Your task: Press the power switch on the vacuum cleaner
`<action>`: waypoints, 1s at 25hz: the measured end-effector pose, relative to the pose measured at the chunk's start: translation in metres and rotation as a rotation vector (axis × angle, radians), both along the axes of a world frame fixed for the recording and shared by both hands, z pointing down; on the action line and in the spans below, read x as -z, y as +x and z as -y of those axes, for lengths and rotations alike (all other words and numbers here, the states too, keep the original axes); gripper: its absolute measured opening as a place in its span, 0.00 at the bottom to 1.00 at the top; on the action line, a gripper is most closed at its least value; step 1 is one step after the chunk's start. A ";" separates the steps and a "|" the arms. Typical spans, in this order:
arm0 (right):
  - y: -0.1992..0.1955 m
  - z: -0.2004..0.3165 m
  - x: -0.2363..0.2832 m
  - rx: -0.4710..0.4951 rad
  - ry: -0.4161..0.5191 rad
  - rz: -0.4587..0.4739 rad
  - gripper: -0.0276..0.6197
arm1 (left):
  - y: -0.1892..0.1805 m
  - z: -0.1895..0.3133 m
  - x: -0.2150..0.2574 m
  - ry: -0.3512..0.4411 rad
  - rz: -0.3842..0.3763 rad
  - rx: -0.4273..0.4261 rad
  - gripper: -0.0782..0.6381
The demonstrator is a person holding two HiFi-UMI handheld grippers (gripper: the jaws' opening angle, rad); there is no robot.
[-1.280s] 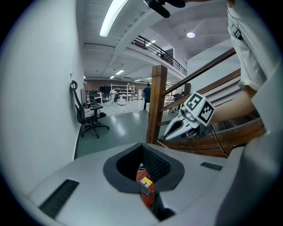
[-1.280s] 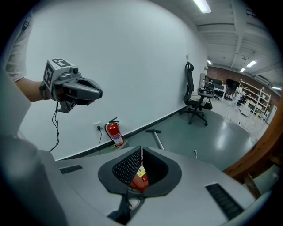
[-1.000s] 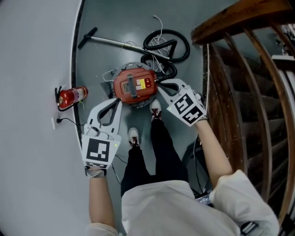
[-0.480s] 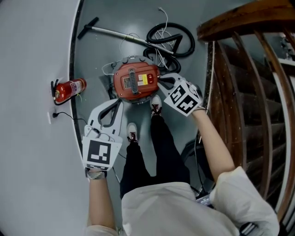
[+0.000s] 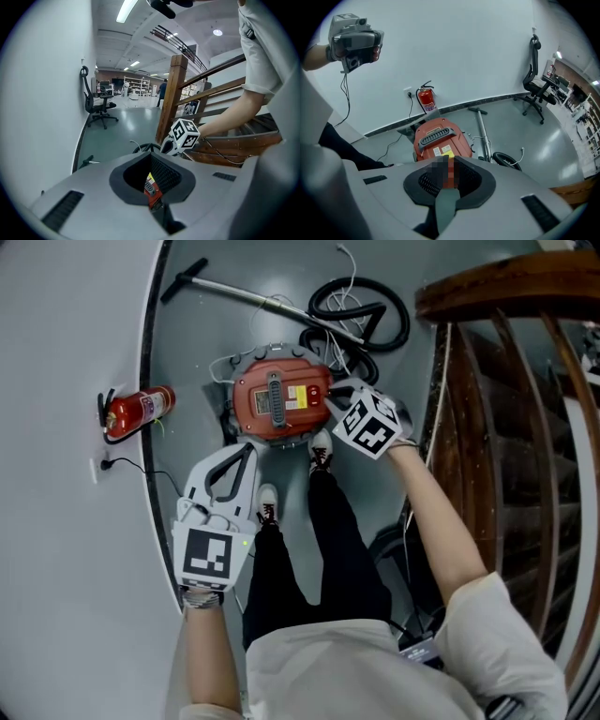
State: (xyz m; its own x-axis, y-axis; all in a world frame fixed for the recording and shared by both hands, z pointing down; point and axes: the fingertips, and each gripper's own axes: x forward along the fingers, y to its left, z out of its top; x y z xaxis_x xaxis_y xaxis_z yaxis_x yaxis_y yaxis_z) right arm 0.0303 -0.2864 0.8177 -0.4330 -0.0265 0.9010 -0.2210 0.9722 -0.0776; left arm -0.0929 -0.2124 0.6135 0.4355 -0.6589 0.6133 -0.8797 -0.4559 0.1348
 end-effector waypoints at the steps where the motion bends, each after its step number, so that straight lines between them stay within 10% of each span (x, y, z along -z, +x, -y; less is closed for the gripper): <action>1: 0.000 0.000 -0.006 0.006 -0.003 -0.003 0.09 | 0.000 0.000 -0.003 -0.005 0.000 0.000 0.11; 25: -0.004 0.006 -0.098 0.061 -0.066 -0.076 0.18 | 0.006 -0.012 -0.046 -0.071 -0.005 0.024 0.11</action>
